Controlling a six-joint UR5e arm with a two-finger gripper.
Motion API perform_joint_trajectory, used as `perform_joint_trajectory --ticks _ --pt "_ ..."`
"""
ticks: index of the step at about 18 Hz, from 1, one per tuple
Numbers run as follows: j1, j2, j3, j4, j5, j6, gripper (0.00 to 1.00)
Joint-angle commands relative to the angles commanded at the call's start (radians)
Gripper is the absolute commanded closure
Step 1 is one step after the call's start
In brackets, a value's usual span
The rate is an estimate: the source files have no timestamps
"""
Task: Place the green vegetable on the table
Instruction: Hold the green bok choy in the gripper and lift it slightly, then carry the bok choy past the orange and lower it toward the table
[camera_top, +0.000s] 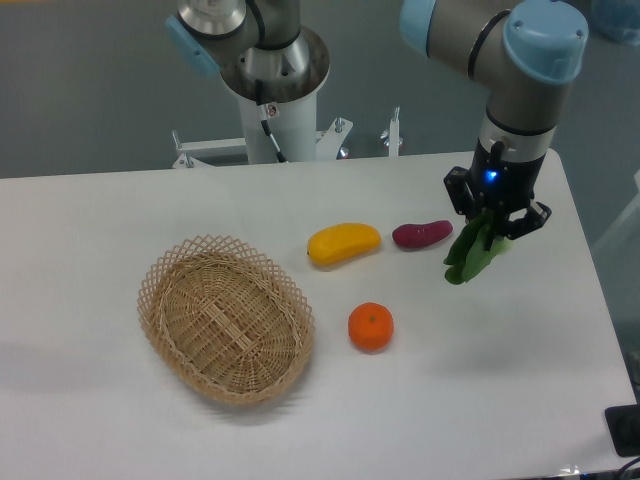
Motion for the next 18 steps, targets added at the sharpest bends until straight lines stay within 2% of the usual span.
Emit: perform_joint_trajectory --ticks 8,13,16,18 --pt "-0.003 0.0 -0.002 0.0 -0.002 -0.002 0.71" --pt "-0.018 -0.011 -0.002 0.008 -0.003 -0.055 0.71" --pt "-0.047 -0.026 -0.023 0.073 -0.003 -0.112 0.72" --pt "-0.077 -0.057 -0.047 0.168 -0.003 -0.164 0.72"
